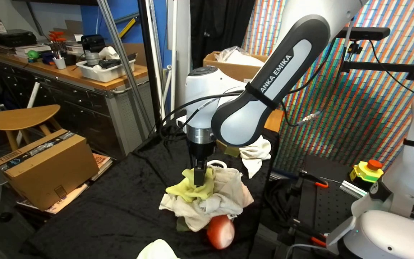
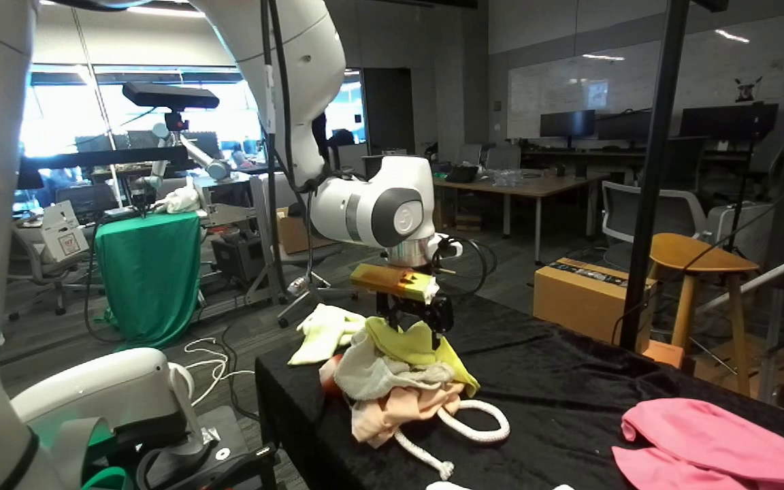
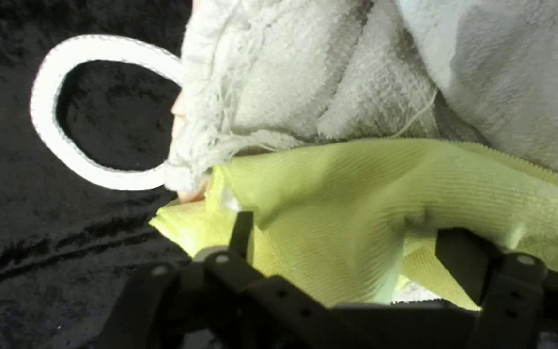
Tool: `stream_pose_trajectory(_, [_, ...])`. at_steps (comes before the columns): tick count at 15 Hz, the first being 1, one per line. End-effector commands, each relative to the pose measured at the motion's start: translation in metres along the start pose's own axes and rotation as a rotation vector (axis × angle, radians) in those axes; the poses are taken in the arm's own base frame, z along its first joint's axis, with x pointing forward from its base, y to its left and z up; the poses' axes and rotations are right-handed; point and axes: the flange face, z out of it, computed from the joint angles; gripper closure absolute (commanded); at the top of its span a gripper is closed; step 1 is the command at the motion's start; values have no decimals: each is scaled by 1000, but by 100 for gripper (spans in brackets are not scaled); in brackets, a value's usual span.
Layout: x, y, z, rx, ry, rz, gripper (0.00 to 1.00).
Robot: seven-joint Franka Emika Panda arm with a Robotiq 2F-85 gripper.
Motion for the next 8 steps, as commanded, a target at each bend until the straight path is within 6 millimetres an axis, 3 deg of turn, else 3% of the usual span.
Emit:
stream_pose_trajectory(1, [-12,3,-28,-51,64,3,0])
stream_pose_trajectory(8, [-25,14,-72,-79,109,-1,0])
